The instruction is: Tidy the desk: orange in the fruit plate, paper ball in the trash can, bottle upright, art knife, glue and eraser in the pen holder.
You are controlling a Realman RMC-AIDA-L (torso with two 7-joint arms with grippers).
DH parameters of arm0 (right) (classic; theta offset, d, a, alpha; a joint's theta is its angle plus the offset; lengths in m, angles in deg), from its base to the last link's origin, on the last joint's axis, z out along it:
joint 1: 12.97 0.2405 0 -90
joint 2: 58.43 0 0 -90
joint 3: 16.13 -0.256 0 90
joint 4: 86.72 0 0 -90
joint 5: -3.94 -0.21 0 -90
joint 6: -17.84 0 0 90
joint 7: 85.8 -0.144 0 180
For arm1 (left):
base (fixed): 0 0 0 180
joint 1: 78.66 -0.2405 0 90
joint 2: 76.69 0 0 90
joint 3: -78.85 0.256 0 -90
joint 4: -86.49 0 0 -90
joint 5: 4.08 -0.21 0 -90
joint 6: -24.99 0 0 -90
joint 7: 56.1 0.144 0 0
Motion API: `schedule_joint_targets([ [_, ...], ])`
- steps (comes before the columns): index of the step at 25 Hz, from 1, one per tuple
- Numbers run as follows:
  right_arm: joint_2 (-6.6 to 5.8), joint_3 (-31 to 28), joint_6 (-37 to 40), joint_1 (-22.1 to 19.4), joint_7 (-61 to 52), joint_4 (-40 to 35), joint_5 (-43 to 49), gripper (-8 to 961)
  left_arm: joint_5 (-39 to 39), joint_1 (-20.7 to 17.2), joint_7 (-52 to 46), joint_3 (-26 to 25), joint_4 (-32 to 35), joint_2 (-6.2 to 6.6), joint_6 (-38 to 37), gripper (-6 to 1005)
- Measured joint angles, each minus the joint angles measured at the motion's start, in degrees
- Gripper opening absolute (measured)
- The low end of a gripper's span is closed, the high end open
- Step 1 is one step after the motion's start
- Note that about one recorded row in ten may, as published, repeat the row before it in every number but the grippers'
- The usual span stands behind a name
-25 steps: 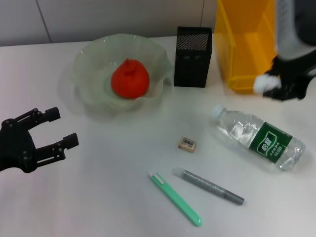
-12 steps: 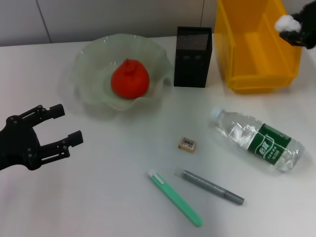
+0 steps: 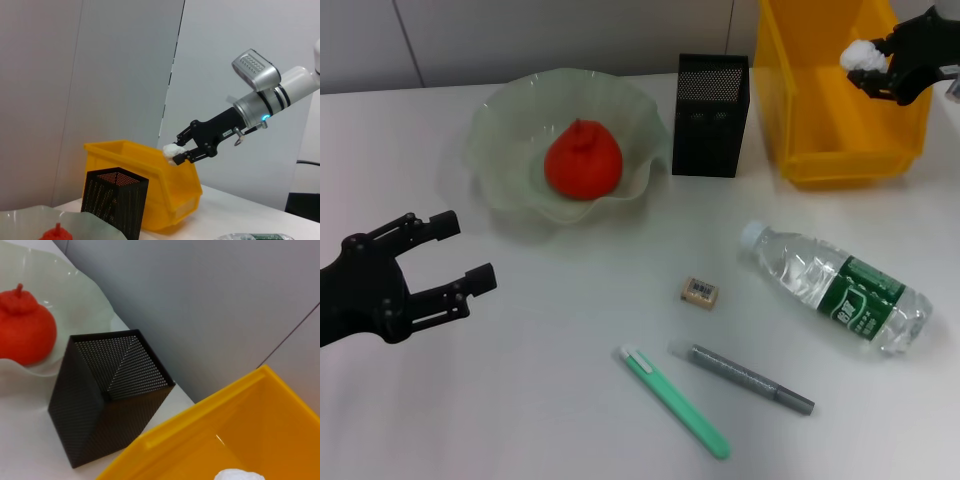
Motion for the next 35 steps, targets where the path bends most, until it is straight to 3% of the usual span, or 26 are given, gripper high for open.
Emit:
schedule_joint_targets([
  [7,-0.29,-0.04,-2.21,0.54,0.71,2.35,-1.01,397,0.09,0.21,0.18,-0.04,-0.85,0.06,0.08,845],
  [11,-0.33,-0.11,-2.82,0.43,0.73,2.54,-1.01,618,0.14,0.61,0.14,-0.05,-0.86,0.06,0.21,845],
  [16,-0.36,-0.17,-3.18,0.28,0.42,2.24,-1.06,824,0.12,0.81,0.18,-0.05,-0.86,0.08,0.34,845],
  [19,-0.38,-0.23,-2.52,0.31,-0.83,2.01,-1.12,825,0.09,0.84,0.39,-0.05,-0.86,0.08,0.36,845],
  [27,-1.86,-0.32,15.54,1.11,-19.44,-7.83,3.61,825,0.11,0.92,0.51,-0.05,-0.54,0.39,-0.05,843],
  [31,-2.45,-0.22,31.47,4.67,-28.46,-14.12,11.2,825,0.0,1.0,0.94,-0.04,-0.31,0.52,-0.07,842],
  [35,-2.79,-0.19,39.11,7.37,-30.78,-14.99,12.85,824,-0.12,1.3,2.16,-0.02,-0.24,0.62,-0.08,841],
])
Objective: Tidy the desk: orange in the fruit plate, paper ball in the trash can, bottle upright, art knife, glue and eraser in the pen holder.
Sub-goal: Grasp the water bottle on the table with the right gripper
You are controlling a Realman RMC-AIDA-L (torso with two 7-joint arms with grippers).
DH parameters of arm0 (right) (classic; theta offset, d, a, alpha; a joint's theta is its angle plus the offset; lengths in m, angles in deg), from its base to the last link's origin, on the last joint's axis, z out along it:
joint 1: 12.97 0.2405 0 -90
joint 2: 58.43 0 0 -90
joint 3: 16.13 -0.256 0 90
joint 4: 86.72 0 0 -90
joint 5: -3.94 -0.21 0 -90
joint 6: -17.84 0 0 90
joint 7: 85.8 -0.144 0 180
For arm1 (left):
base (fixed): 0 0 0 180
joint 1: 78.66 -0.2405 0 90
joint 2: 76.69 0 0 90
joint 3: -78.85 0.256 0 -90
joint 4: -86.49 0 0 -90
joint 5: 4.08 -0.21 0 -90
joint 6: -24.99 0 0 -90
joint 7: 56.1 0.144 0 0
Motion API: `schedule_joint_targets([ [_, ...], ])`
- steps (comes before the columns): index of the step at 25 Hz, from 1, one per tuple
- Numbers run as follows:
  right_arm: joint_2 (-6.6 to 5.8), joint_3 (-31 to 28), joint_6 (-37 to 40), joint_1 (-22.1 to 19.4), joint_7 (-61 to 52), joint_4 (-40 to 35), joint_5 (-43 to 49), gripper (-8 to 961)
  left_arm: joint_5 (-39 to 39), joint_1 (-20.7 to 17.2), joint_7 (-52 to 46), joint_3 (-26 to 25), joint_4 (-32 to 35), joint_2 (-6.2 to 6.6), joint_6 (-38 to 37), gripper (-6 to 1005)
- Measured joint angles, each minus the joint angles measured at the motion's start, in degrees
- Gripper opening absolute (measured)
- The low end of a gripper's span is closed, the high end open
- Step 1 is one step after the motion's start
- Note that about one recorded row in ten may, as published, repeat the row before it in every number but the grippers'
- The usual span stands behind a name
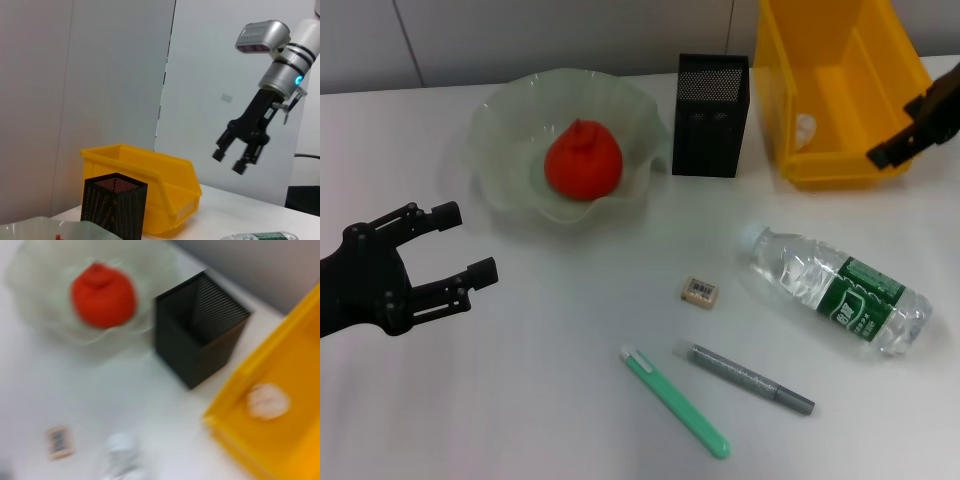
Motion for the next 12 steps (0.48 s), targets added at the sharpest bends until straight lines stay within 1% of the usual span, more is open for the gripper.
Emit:
schedule_joint_targets([
  [1,-0.25,0.37,4.38,1.94,-1.81,0.33,0.64,824,0.0,0.02,0.04,0.03,0.01,0.01,0.0,840],
  [2,-0.25,0.37,4.38,1.94,-1.81,0.33,0.64,824,0.0,0.08,0.13,0.13,0.04,0.02,-0.02,840],
  [3,-0.34,0.68,8.58,3.99,-3.15,1.43,1.12,823,0.0,0.08,0.13,0.13,0.04,0.02,-0.02,840],
  [4,-0.34,0.68,8.58,3.99,-3.15,1.43,1.12,823,0.0,0.1,0.14,0.2,0.05,0.03,-0.03,840],
  [6,-0.28,1.71,11.97,6.59,-4.75,4.6,1.67,823,-0.1,0.25,0.32,0.39,0.08,0.02,-0.09,839],
  [7,-0.28,1.71,11.97,6.59,-4.75,4.6,1.67,823,-0.11,0.26,0.4,0.4,0.08,0.0,-0.1,839],
  [9,-0.06,3.84,12.05,7.7,-5.95,6.98,3.3,822,-0.13,0.24,0.64,0.41,0.09,-0.05,-0.2,838],
  [10,0.15,4.8,11.94,8.07,-6.25,7.93,3.97,822,-0.13,0.2,0.66,0.41,0.09,-0.06,-0.23,838],
  [11,0.74,6.7,11.06,8.89,-6.85,10.59,5.26,822,-0.15,0.01,0.68,0.41,0.09,-0.07,-0.26,838],
  [12,0.74,6.7,11.06,8.89,-6.85,10.59,5.26,822,-0.15,0.01,0.68,0.41,0.09,-0.07,-0.26,838],
])
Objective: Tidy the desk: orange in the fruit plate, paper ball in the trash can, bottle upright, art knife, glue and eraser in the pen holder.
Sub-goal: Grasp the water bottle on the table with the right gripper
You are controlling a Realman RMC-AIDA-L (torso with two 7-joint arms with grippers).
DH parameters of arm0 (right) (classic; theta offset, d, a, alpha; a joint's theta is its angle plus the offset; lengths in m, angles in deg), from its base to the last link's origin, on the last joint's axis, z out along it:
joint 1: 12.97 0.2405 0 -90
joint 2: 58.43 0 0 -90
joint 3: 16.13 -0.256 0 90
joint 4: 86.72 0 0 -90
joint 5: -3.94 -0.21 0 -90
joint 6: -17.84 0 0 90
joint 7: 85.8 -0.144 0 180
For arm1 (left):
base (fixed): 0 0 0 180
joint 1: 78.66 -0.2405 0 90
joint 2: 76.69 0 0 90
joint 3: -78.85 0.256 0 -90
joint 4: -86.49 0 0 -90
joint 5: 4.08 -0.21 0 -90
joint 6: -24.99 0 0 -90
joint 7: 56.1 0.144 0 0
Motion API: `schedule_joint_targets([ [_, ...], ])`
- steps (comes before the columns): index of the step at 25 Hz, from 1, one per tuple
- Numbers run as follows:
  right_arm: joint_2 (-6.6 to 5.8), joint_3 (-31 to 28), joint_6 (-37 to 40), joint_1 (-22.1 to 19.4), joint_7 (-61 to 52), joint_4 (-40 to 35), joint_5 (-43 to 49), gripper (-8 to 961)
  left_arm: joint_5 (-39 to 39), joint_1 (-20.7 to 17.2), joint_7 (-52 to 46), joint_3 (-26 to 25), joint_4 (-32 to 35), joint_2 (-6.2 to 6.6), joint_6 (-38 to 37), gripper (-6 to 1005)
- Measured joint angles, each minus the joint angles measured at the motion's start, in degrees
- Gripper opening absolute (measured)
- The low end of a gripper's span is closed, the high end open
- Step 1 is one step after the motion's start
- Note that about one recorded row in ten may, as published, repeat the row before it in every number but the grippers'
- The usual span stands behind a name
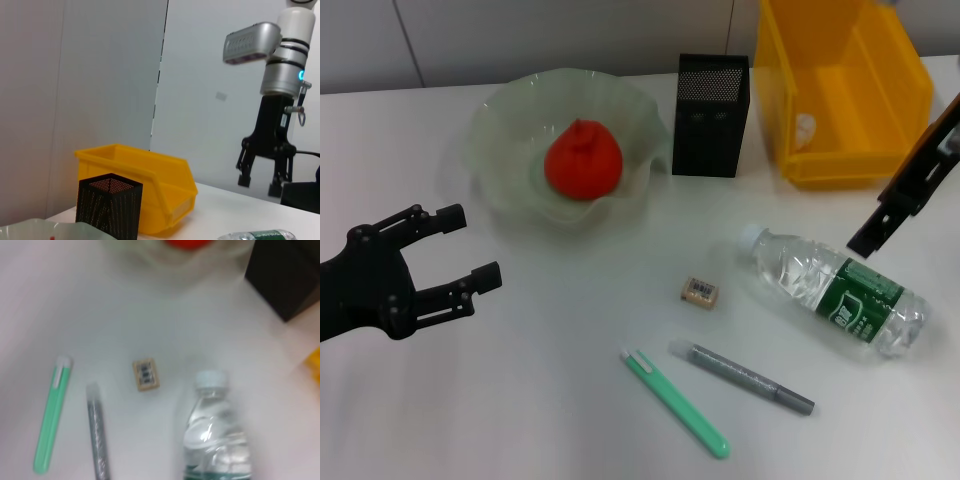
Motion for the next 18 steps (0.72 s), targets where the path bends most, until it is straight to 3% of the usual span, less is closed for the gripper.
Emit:
schedule_joint_targets([
  [5,2.12,3.53,-5.1,2.09,-1.29,7.21,2.14,821,0.0,-0.41,0.06,-0.03,-0.07,-0.02,-0.01,836],
  [14,4.1,8.28,-10.69,4.16,-4.76,13.03,5.58,820,0.0,-0.54,0.09,0.0,-0.49,0.01,-0.1,834],
  [18,4.27,9.45,-11.78,4.18,-5.82,13.13,5.67,819,-0.01,-0.67,0.09,-0.01,-0.52,0.04,-0.1,833],
])
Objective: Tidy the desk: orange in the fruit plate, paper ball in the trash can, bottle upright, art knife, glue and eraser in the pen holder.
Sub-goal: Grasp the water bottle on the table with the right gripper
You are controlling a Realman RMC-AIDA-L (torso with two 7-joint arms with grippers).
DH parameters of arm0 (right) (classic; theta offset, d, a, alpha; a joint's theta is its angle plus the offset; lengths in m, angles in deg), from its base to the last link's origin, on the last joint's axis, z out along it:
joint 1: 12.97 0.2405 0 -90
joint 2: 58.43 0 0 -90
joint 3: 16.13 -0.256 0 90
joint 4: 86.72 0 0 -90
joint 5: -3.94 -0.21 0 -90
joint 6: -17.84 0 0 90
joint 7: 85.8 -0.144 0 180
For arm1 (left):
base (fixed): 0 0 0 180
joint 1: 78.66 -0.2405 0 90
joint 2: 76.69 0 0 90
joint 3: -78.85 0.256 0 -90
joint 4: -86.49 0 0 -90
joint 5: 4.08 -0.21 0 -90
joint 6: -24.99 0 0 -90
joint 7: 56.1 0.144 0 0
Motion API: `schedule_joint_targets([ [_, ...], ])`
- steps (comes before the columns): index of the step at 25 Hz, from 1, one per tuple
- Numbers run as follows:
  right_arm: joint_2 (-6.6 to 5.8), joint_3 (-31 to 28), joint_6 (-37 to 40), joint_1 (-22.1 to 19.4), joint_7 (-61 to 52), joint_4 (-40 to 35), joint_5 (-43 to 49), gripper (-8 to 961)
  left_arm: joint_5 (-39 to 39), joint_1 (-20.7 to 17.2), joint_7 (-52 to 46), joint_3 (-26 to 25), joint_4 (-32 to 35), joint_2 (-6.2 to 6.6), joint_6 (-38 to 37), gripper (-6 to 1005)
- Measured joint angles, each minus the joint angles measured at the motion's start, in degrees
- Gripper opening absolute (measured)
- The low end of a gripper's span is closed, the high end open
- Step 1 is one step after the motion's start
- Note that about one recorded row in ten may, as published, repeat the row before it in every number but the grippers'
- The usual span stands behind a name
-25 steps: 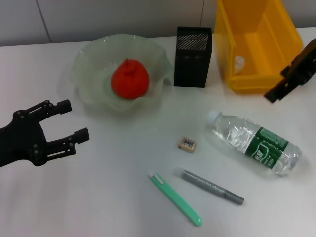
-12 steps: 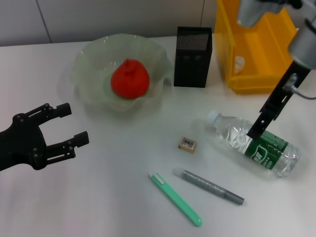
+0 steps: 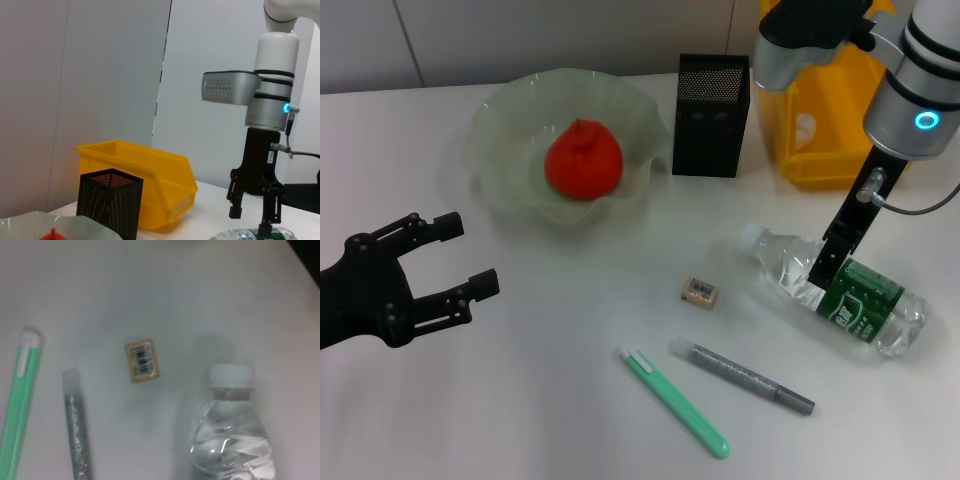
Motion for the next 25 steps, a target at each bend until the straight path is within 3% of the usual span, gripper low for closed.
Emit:
schedule_joint_targets([
  [25,1.04,4.93,-8.76,0.69,-2.1,9.29,0.05,817,-0.26,-0.29,-0.37,0.01,0.04,0.02,-0.08,827],
])
